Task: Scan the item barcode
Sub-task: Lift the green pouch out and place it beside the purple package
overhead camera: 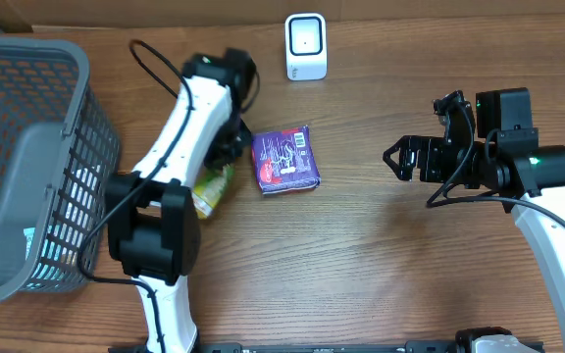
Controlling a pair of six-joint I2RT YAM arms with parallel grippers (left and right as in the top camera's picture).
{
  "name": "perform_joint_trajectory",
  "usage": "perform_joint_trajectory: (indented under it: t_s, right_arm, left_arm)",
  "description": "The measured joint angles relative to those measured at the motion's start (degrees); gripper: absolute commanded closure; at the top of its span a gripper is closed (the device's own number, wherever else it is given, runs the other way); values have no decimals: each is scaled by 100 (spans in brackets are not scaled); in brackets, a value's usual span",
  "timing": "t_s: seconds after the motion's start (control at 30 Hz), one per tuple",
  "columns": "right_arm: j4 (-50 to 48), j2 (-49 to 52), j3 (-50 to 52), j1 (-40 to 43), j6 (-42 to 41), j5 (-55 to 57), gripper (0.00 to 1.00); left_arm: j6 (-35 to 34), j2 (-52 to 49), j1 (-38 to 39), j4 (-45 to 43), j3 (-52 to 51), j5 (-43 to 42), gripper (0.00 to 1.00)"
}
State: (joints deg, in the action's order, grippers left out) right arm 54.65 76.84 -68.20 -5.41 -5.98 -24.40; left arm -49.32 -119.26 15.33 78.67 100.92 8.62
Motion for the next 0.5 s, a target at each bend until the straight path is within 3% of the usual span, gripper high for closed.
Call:
perform_joint_trajectory:
  t_s: [0.17, 0.27, 0.37, 0.43, 0.5]
  right_arm:
    - [2, 0, 0, 0, -2, 0, 0]
    - [0, 0, 0, 0, 0, 0, 0]
    - [0, 0, 0, 0, 2, 0, 0]
    - [0, 0, 0, 0, 2, 0, 0]
    - [0, 0, 0, 0, 0, 0, 0]
  left_arm:
    - [264, 0, 166, -376, -426, -341, 92]
    - [522, 0, 184, -398, -424, -437, 70]
    - [837, 0, 184, -382, -402, -503, 31]
    - [1064, 0, 184, -310, -302, -581, 22]
    - [1248, 0, 184, -195, -120, -654, 21]
